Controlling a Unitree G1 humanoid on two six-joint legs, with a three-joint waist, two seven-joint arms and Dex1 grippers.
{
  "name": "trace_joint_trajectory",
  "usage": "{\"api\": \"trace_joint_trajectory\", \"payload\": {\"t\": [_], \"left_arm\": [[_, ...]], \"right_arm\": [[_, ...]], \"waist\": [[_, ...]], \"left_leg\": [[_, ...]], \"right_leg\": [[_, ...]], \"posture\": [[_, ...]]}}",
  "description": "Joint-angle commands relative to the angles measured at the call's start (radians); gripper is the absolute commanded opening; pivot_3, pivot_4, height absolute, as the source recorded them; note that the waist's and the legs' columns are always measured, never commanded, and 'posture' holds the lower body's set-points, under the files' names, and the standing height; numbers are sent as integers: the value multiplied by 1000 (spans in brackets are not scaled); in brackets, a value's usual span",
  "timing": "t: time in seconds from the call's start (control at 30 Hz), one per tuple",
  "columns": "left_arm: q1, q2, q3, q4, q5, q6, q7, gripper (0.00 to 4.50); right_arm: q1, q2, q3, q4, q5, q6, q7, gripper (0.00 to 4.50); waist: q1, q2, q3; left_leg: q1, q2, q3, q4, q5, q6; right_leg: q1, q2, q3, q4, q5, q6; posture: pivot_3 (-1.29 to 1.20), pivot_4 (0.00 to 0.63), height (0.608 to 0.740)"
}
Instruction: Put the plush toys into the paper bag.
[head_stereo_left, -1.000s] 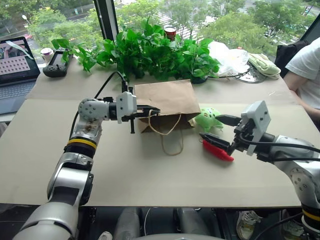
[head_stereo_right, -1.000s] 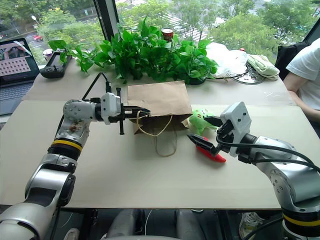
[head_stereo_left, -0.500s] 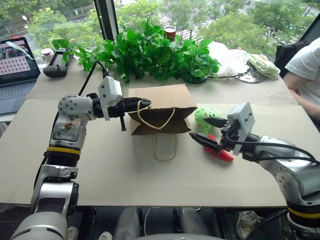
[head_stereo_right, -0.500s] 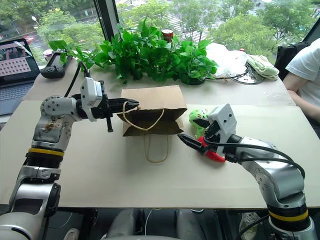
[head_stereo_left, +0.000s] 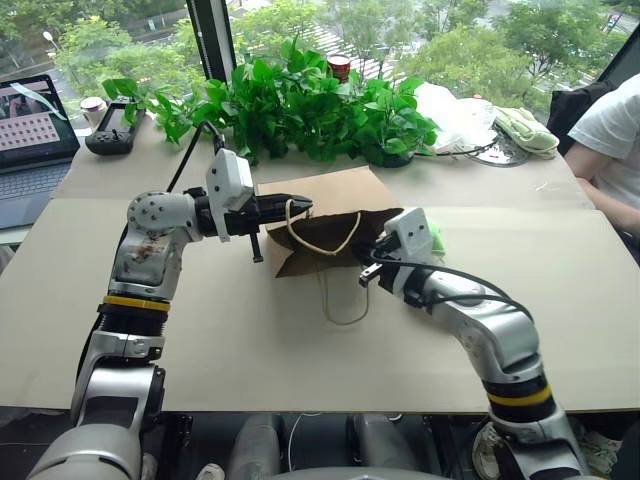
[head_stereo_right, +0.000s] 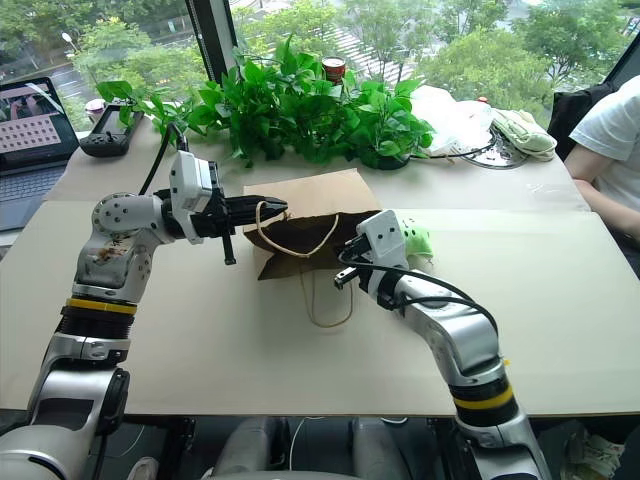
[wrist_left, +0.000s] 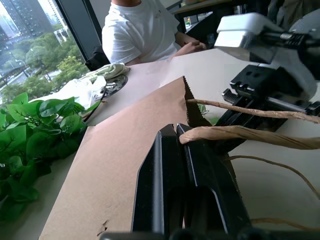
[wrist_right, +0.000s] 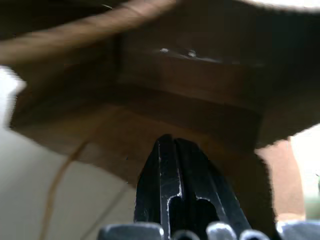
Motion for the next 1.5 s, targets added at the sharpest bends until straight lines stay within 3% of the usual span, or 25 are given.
{"api": "trace_joint_trajectory", "payload": {"t": [0.03,0.4,1.03,1.17,1.5], "left_arm": [[-38,3,13,-30,-15,5,5,0],[-76,-17,44,-24,-45,68,69,0],[-60,-8,46,-46,-49,102,108,0],[-38,-8,44,-64,-54,122,118,0],[-7,-7,54,-72,-54,144,144,0]], "right_arm": [[-17,33,35,35,-66,-45,-19,61],[31,60,120,91,-174,8,-20,61],[41,76,109,105,-221,10,2,61],[49,51,74,75,-218,-13,15,61],[101,-37,-95,-205,-40,58,161,61]], "waist": [[-1,0,0],[-3,0,0],[-3,1,0],[-3,1,0],[-5,1,0]], "left_leg": [[0,0,0,0,0,0],[0,0,0,0,0,0],[1,0,0,0,0,0],[1,0,0,0,0,0],[0,1,-1,-1,0,0]], "right_leg": [[0,0,0,0,0,0],[0,0,0,0,0,0],[1,0,0,1,0,0],[1,0,0,1,0,0],[0,1,1,0,0,0]], "posture": [[0,150,740],[0,150,740],[0,150,740],[0,150,740],[0,150,740]]}}
